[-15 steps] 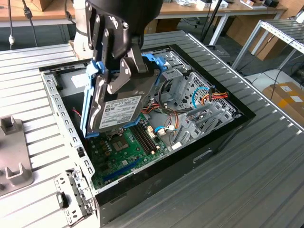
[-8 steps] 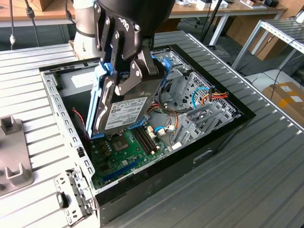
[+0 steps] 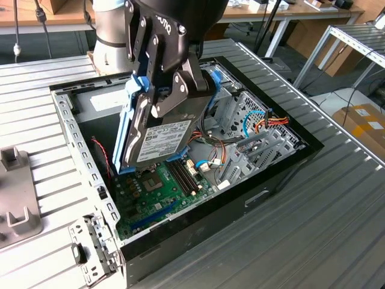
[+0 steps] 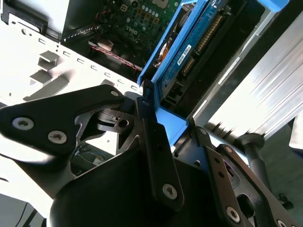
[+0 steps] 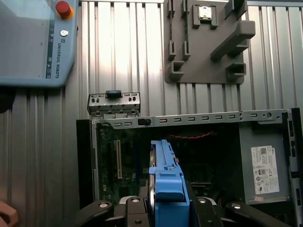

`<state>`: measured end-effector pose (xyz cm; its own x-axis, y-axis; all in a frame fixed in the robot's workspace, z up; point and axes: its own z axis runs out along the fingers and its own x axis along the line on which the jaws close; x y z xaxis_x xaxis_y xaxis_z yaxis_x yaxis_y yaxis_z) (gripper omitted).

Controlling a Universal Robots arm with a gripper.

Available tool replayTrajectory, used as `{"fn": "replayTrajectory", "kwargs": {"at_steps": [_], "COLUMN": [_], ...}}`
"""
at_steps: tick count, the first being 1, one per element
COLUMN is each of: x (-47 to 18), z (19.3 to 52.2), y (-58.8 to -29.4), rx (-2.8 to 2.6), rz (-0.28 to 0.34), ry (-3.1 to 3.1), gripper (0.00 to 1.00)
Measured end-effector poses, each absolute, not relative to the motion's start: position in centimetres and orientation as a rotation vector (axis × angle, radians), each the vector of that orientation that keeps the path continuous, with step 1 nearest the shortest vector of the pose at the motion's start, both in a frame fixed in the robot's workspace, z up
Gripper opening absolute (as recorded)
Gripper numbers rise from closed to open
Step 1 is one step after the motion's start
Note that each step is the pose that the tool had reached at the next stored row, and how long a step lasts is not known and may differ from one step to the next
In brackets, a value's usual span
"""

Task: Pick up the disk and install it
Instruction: 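Insert the disk into the insertion slot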

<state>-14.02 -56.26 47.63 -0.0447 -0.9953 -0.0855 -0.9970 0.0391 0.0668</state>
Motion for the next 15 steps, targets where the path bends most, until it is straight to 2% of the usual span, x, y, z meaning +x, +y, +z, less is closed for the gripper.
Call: {"fn": "replayTrajectory", "kwargs": {"at_steps": [15], "x": [-13.86], "z": [47.62], "y": [-56.8], "rx": [-2.161], "rz": [0.168], "ry": [2.253], "gripper": [0.37]}}
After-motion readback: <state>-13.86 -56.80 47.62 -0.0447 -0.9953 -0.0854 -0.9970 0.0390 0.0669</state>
